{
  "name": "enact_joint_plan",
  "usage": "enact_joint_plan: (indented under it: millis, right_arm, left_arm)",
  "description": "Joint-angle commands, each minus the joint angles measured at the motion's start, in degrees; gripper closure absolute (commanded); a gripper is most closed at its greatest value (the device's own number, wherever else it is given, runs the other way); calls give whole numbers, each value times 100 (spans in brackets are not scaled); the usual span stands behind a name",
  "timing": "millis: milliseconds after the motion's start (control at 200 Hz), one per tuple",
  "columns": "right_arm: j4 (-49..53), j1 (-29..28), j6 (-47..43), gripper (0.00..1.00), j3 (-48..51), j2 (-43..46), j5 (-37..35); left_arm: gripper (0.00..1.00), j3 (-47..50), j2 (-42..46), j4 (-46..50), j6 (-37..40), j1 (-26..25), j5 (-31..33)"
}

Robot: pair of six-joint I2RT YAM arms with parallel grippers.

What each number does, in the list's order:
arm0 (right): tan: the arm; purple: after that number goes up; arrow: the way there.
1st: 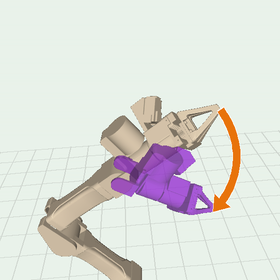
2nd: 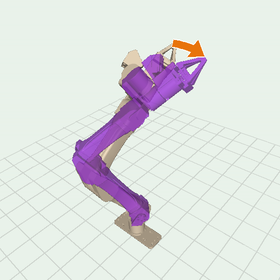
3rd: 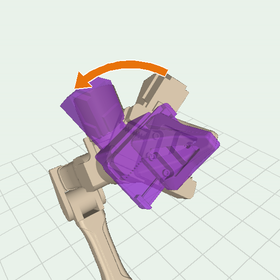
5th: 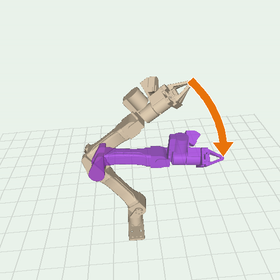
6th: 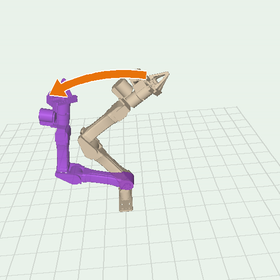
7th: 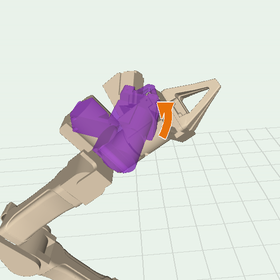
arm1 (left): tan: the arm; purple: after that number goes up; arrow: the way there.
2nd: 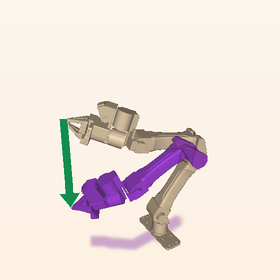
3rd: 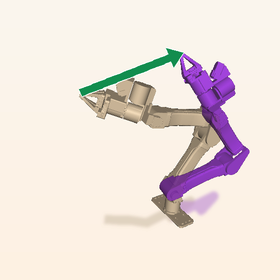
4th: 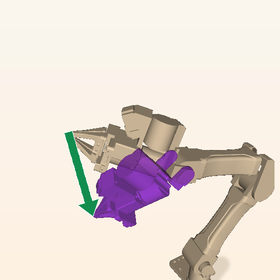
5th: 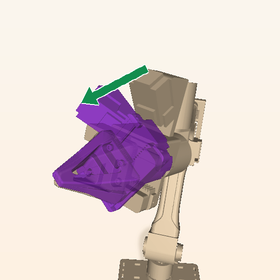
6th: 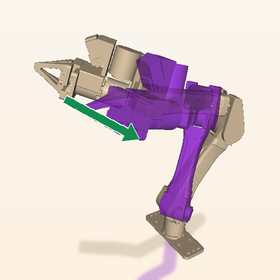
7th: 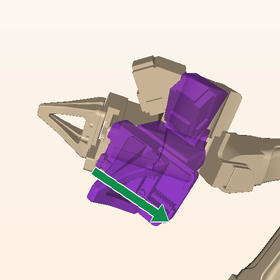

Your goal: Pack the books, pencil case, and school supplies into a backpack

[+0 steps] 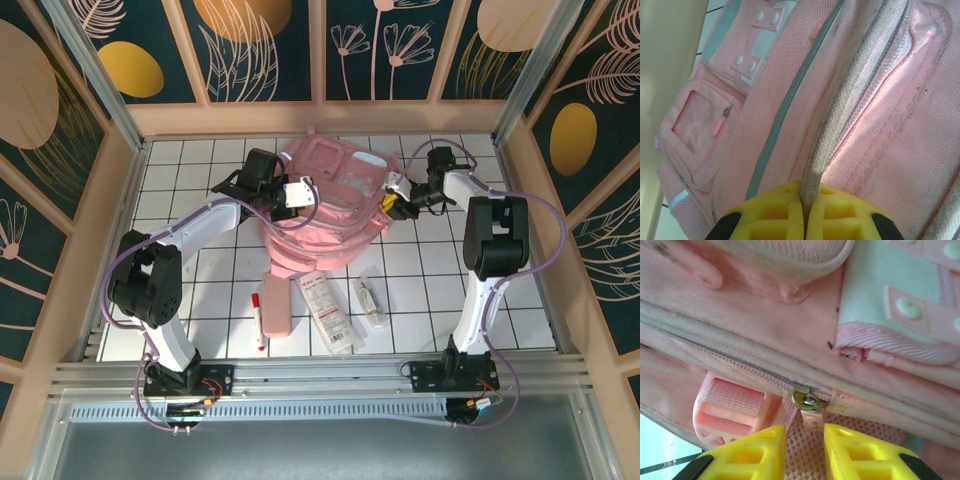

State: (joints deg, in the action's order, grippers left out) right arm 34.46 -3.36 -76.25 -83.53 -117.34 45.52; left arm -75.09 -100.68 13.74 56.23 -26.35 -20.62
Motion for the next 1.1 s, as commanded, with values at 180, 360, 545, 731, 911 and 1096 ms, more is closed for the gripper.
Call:
enact_joint_plan:
  millis: [180, 360, 545, 731, 911, 1096]
  right_arm:
    - [-201, -62, 16, 68, -192, -191, 247]
    - [362, -31, -185, 96, -627, -466, 605]
    - [654, -28, -353, 99, -677, -479, 675]
    - [542, 19, -243, 81, -591, -367, 834]
    - [279, -15, -25, 79, -555, -440, 748]
    - [72, -4, 65, 90, -432, -452, 728]
  left_arm:
    - [100, -278, 128, -145, 229, 33, -565]
    - [100, -181, 179, -170, 231, 34, -662]
    - [100, -189, 198, -136, 230, 34, -639]
    - [100, -181, 203, -135, 256, 33, -638]
    - [100, -179, 207, -178, 213, 33, -674]
    - [100, -179, 208, -161, 220, 35, -631]
